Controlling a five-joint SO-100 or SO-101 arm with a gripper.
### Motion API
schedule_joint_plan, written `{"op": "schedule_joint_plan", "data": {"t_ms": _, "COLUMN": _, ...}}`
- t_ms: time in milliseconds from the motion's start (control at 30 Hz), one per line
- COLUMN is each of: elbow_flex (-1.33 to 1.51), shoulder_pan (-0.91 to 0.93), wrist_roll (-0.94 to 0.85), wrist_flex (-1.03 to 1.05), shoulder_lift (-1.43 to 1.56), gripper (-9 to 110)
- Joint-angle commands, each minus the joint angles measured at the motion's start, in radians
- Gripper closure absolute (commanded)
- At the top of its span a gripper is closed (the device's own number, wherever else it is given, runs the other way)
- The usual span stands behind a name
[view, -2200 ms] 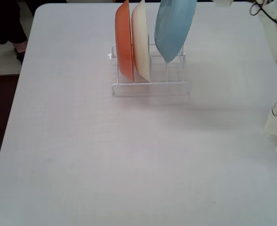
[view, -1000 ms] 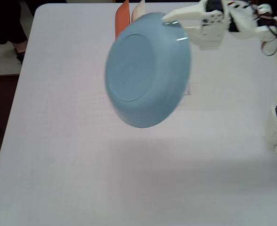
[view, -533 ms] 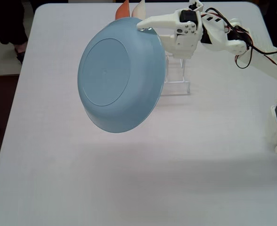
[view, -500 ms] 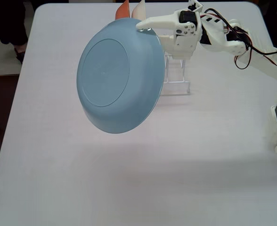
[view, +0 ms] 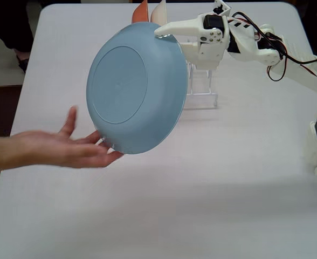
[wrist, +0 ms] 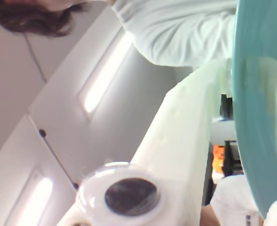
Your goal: Would you please take all the plates for me?
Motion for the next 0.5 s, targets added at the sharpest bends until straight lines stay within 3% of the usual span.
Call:
{"op": "schedule_joint_plan", "data": {"t_ms": 0, "elbow_flex": -0.011, "shoulder_pan": -0.011, "wrist_roll": -0.002, "wrist_flex": -0.038, "shoulder_lift": 0.026, "gripper": 102}}
{"op": "schedule_joint_plan", "data": {"t_ms": 233, "elbow_flex": 0.008, "shoulder_pan": -0.011, "wrist_roll": -0.021, "wrist_flex": -0.038, "shoulder_lift": 0.026, "gripper": 101}}
{"op": "schedule_joint_plan", "data": {"t_ms": 467, "elbow_flex": 0.008, "shoulder_pan": 0.009, "wrist_roll": -0.155, "wrist_flex": 0.075, "shoulder_lift": 0.038, "gripper": 59}}
